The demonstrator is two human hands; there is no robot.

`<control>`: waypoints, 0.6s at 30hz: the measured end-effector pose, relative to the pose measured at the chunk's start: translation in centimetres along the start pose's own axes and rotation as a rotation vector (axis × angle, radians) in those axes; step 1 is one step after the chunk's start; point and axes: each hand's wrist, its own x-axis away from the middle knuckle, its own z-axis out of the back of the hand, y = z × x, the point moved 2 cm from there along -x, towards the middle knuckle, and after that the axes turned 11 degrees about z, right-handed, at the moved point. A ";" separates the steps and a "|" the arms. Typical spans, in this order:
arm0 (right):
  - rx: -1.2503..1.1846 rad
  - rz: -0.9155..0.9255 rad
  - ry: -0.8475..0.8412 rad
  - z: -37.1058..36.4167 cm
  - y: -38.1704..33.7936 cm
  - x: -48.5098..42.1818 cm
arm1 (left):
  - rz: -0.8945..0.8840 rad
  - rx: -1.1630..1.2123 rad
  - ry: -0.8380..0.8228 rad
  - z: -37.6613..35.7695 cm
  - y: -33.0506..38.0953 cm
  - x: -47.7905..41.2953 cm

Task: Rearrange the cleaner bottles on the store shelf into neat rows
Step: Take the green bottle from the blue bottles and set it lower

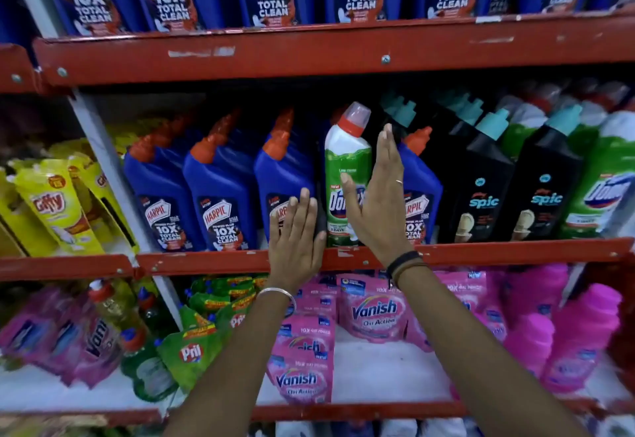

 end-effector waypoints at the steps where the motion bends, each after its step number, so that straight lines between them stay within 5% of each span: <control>1: -0.009 -0.038 -0.002 -0.4 0.1 -0.2 | 0.024 -0.021 0.005 -0.2 -0.1 0.3; 9: 0.127 -0.276 -0.050 -2.9 0.1 -1.8 | 0.033 -0.060 0.054 -1.7 -0.5 0.9; 18: -0.010 -0.237 0.107 0.1 -1.2 -1.6 | 0.061 -0.064 0.051 -1.7 -0.4 0.9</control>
